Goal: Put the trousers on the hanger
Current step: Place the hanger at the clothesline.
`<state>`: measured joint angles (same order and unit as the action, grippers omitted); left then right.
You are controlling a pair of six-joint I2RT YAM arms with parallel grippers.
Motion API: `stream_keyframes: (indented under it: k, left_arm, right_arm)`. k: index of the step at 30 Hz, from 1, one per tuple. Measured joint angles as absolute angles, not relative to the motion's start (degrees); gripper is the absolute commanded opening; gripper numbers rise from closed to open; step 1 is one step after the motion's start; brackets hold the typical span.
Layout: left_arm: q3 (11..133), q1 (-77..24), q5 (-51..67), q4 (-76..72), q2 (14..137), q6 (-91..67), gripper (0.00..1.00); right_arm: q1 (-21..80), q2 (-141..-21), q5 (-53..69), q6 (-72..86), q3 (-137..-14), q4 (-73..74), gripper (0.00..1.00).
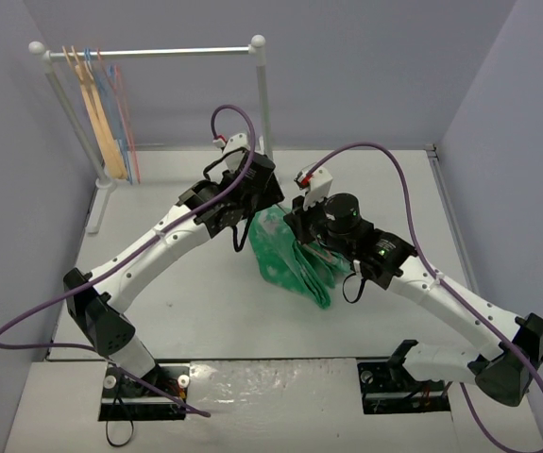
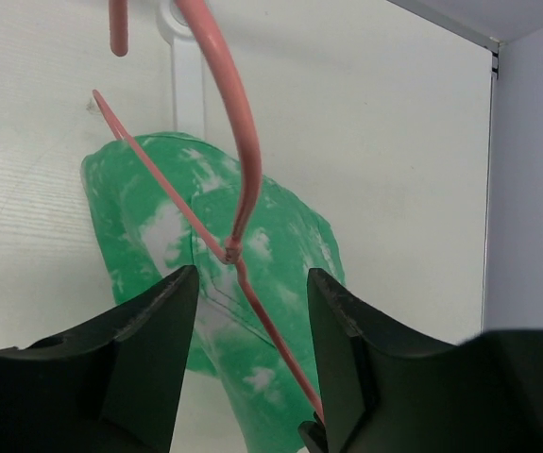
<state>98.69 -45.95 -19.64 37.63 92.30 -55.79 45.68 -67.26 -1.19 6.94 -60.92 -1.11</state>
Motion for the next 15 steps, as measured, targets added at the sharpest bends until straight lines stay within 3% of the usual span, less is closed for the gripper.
stream_keyframes:
  k: [6,15]
  left_arm:
    - [99.4,-46.0,-19.9,37.8,92.6,-55.1,0.18]
    - [99.6,-45.9,-20.4,38.0,93.1,-54.1,0.07]
  right_arm:
    - [45.9,-67.3,-1.5,7.0,-60.6,-1.5,0.0]
    - [46.2,-67.3,-2.3,7.0,-60.4,-1.6,0.0]
